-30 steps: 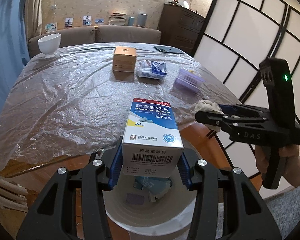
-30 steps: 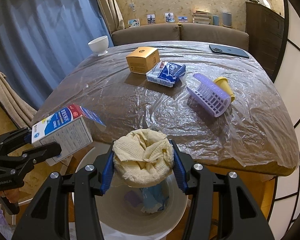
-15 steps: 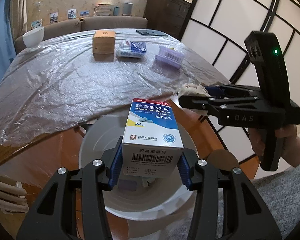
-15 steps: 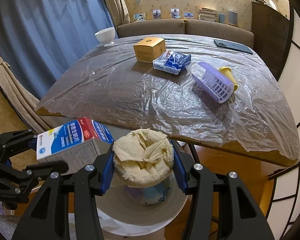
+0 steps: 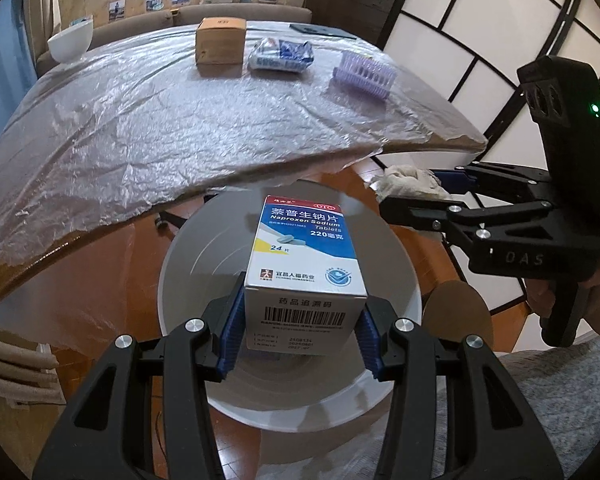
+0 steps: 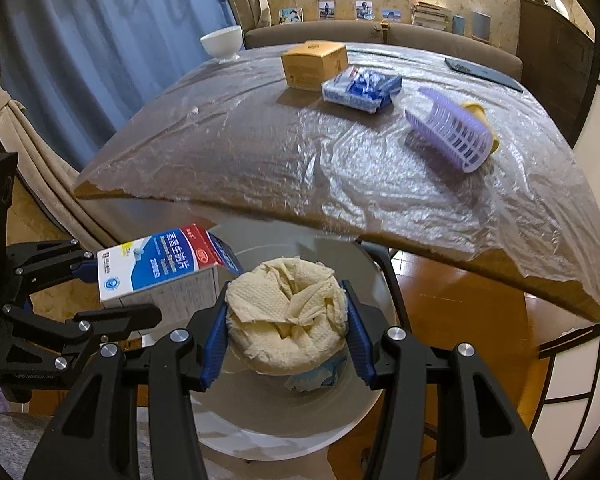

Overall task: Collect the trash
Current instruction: 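Lower both grippers over the bin and open them, dropping box and cloth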

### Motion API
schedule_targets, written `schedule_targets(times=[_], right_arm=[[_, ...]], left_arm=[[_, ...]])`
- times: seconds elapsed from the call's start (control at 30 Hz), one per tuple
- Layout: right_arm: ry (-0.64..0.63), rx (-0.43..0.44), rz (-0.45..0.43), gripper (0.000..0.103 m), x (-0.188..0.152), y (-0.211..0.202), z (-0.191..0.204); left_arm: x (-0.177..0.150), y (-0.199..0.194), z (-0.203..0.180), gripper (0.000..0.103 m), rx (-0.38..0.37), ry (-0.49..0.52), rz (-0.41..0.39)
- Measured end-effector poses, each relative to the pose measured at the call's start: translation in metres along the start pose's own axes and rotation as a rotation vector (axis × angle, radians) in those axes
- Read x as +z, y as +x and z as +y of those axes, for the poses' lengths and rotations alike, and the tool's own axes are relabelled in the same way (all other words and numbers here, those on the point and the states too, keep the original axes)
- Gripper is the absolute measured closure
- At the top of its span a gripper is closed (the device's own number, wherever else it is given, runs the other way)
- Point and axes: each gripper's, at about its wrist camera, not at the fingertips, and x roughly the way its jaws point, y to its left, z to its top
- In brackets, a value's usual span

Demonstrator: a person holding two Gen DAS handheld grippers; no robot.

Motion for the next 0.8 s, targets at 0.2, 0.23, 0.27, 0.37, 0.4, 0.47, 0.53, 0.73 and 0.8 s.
schedule_targets(times=[0.2,0.23,0.27,0.37,0.4,0.47,0.53,0.73,0.8], right_arm=[[-0.008,-0.012,0.016,0.053,-0.002,0.011,-0.001],[-0.011,-0.013,0.02,0.053,-0.003,0.013,-0.001],[-0.012,-0.014,0.025,0.053,-0.004,0.015,-0.001],[-0.017,-0.015,0.036,0.053,-0.007,0.02,-0.002],[-0.019,-0.015,0.039,0.053,-0.007,0.021,-0.002],[-0.025,-0.018,0.047,0.053,-0.009,0.025,-0.002],[-0.028,-0.021,0.055,0.053,-0.01,0.029,-0.002],[-0.027,-0.028,0.078,0.053,-0.012,0.042,-0.005],[-0.028,-0.029,0.083,0.053,-0.011,0.046,-0.004]], left_arm=[[-0.002,0.012,0.004,0.054,0.046,-0.004,0.027],[-0.002,0.014,0.004,0.054,0.053,-0.003,0.031],[-0.002,0.016,0.005,0.054,0.057,-0.004,0.033],[-0.004,0.022,0.008,0.054,0.07,-0.014,0.046],[-0.005,0.025,0.009,0.054,0.075,-0.019,0.051],[-0.005,0.029,0.012,0.054,0.085,-0.023,0.061],[-0.006,0.033,0.015,0.054,0.094,-0.023,0.069],[-0.008,0.043,0.021,0.054,0.11,-0.02,0.091],[-0.009,0.047,0.022,0.054,0.115,-0.018,0.097]])
